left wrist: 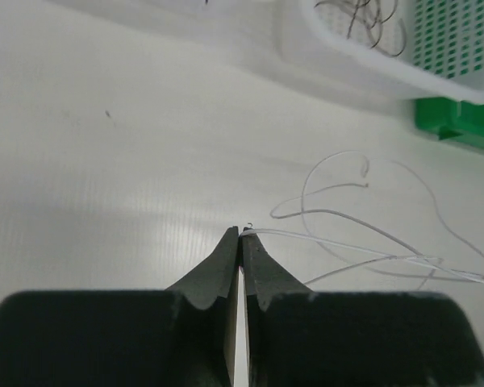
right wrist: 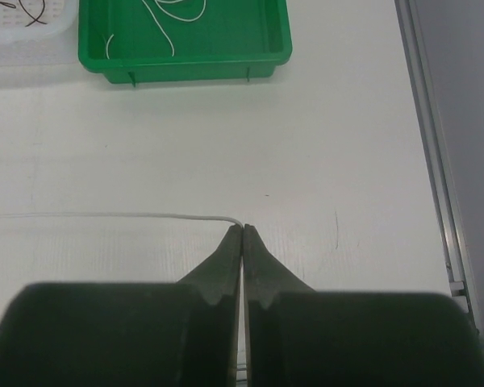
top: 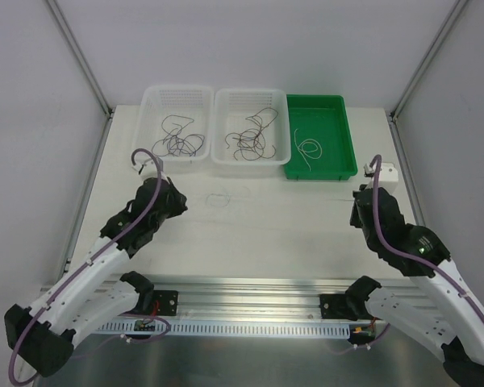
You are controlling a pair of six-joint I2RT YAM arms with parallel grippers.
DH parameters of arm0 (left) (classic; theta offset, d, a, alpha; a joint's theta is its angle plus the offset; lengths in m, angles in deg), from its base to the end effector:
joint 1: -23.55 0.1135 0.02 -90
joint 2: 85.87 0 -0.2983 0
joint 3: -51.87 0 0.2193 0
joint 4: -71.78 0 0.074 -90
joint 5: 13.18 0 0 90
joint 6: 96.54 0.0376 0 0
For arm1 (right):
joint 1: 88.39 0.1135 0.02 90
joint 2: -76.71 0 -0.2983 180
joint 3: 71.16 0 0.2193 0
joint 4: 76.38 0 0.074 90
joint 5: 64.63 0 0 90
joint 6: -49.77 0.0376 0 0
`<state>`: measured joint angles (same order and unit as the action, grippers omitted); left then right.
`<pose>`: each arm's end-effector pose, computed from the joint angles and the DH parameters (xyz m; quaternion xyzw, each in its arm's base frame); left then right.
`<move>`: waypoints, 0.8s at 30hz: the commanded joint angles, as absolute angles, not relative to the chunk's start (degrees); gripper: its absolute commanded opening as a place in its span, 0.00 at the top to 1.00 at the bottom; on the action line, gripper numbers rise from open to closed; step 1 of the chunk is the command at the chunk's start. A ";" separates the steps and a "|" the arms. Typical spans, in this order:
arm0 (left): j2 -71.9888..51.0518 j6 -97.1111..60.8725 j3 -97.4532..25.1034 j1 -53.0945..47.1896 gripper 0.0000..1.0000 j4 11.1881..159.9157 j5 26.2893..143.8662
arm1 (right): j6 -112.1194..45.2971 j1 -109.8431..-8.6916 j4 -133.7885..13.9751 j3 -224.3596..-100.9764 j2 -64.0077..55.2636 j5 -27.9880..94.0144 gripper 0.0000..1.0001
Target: Untangle the cables
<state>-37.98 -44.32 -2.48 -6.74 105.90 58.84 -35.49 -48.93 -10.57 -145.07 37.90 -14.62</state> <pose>0.1225 -0.0581 0.3085 -0.1359 0.8380 -0.1753 0.4985 0.0581 0.0165 0.3741 -0.0823 0.8300 -0.1005 0.5425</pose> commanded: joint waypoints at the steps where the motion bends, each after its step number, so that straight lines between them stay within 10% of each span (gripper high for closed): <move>1: -41.83 -38.27 -8.55 -5.46 1.00 113.85 57.54 | -34.69 -50.34 -10.65 -143.47 35.58 -15.87 0.99; 6: -38.34 -37.83 -12.17 -10.01 1.00 112.97 80.92 | -33.63 -50.34 -16.63 -138.72 30.31 -3.30 0.99; 12: -31.39 -41.60 -6.30 -19.17 1.00 111.31 75.06 | -33.63 -50.16 -19.37 -137.75 21.79 5.67 0.84; 16: -30.94 -43.98 -2.68 -19.87 1.00 107.97 76.20 | -34.77 -49.46 -27.24 -134.77 21.69 15.24 0.49; 24: -33.40 -45.30 0.83 -20.22 1.00 107.08 75.76 | -34.43 -42.79 -39.92 -133.18 16.60 28.97 0.43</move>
